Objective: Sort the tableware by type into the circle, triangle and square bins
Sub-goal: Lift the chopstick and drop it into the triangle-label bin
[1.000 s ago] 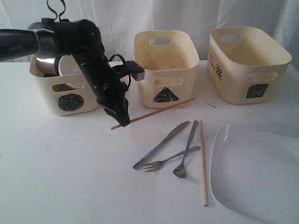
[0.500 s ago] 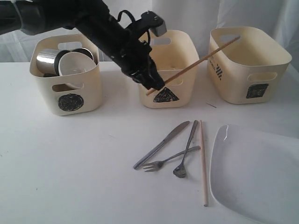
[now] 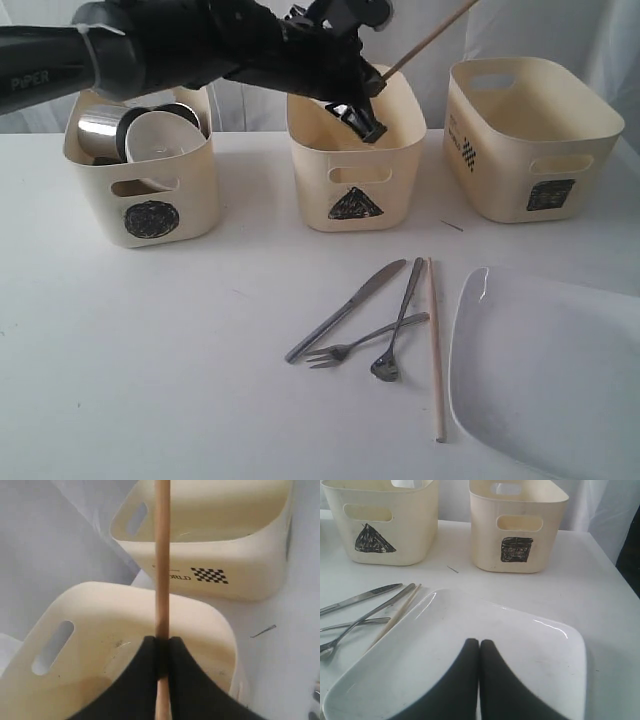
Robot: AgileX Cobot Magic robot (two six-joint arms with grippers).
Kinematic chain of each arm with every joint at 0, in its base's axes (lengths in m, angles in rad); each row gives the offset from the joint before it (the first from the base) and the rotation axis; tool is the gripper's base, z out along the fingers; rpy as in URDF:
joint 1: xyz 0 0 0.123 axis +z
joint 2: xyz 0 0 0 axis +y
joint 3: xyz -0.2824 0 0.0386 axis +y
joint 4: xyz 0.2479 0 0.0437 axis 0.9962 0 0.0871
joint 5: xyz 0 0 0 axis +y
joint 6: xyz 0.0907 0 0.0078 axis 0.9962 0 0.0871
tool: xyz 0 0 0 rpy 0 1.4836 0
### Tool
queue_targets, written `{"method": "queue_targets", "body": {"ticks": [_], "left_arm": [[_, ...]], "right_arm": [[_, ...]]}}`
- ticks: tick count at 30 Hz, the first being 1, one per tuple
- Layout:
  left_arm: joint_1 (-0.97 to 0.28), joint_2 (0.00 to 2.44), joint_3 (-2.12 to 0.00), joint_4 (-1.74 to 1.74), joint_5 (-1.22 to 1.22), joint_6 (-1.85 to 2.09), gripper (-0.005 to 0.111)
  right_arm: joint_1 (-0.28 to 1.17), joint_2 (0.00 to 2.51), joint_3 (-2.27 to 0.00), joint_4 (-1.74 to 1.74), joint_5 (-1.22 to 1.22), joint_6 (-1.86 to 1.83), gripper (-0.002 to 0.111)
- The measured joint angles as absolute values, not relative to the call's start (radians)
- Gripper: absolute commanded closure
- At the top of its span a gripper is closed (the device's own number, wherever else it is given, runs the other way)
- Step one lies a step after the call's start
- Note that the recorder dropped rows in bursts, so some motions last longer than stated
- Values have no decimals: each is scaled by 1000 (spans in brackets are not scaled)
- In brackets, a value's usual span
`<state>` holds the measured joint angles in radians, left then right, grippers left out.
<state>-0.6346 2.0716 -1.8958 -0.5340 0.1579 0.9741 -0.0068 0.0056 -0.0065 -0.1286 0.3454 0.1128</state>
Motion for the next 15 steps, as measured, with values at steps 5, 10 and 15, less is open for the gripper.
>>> {"method": "queue_targets", "body": {"ticks": [5, 10, 15], "left_arm": [[-635, 2111, -1896, -534, 116, 981, 107], [-636, 2134, -1896, -534, 83, 979, 92], [-636, 2142, -1896, -534, 93, 939, 66]], "right_arm": [[-7, 6, -7, -129, 345, 113, 108], [-7, 6, -7, -129, 345, 113, 108], [-7, 6, -7, -129, 345, 113, 108]]}}
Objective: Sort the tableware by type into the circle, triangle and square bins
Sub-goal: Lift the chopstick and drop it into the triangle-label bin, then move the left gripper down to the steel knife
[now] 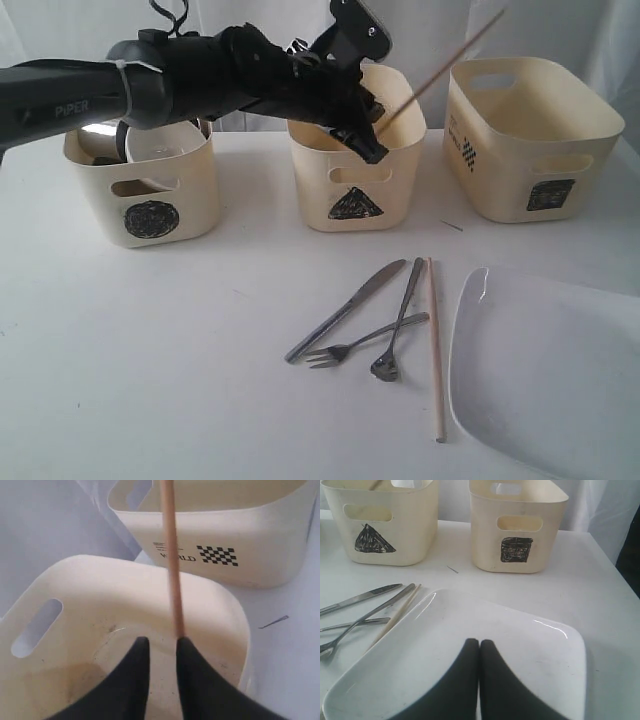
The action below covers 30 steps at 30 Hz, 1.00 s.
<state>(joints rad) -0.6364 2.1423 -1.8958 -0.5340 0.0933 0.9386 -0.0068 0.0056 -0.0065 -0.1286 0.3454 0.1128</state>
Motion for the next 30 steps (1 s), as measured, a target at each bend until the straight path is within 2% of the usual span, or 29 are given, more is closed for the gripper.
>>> {"method": "queue_targets", "body": {"ticks": [3, 8, 21, 30], "left_arm": [[-636, 2142, -1896, -534, 80, 931, 65], [-636, 2142, -1896, -534, 121, 899, 71], [-640, 2088, -1896, -553, 761, 690, 72], [-676, 2093, -1896, -447, 892, 597, 69]], "right_arm": [[-7, 6, -7, -129, 345, 113, 108], [-7, 6, -7, -129, 345, 113, 108], [-7, 6, -7, -129, 345, 113, 108], [-7, 6, -7, -129, 345, 113, 108]]}}
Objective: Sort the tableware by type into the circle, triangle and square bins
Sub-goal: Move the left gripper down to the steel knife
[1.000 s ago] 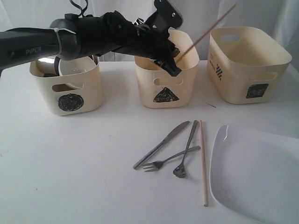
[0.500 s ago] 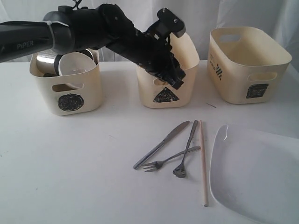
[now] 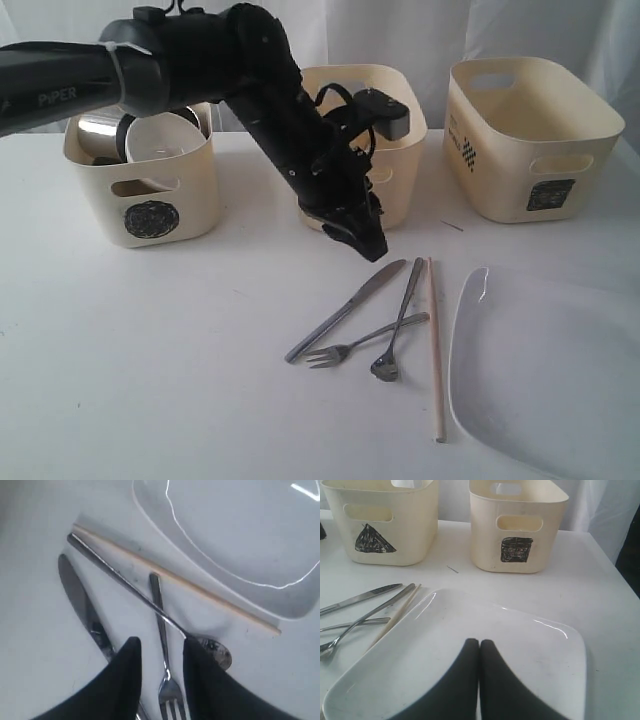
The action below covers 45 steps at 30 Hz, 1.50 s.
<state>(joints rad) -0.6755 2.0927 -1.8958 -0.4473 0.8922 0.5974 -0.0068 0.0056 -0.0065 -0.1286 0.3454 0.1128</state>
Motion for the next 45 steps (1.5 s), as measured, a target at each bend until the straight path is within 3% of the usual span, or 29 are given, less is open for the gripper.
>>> {"method": "queue_targets", "body": {"ticks": [7, 19, 26, 45], "left_arm": [[-685, 2134, -1896, -323, 960, 515, 58], [-685, 2199, -1896, -309, 959, 501, 58], [-685, 2231, -1896, -307, 915, 489, 46], [-685, 2256, -1896, -195, 806, 375, 46]], "right_arm": [[-7, 6, -7, -129, 345, 113, 108], [-7, 6, -7, -129, 345, 113, 108], [-7, 6, -7, -129, 345, 113, 108], [-7, 6, -7, -129, 345, 113, 108]]}}
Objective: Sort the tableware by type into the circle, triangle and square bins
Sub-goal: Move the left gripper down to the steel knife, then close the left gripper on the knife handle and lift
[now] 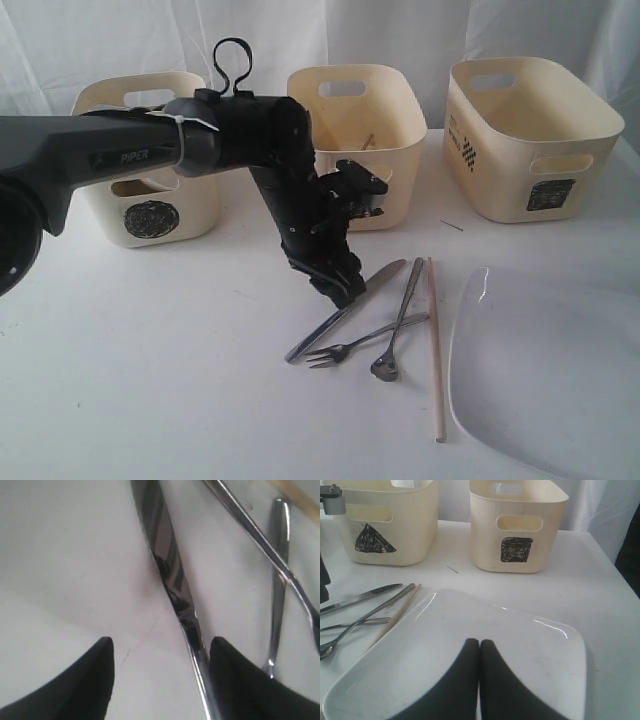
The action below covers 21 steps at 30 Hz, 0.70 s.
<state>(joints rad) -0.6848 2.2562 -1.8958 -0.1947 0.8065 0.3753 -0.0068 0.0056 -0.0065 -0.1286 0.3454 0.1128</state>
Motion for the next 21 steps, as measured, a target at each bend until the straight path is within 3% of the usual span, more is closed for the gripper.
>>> {"method": "queue_targets", "body": {"ticks": [21], "left_arm": [[-685, 2301, -1908, -192, 810, 348, 46]], "right_arm": [[-7, 6, -7, -129, 345, 113, 108]]}}
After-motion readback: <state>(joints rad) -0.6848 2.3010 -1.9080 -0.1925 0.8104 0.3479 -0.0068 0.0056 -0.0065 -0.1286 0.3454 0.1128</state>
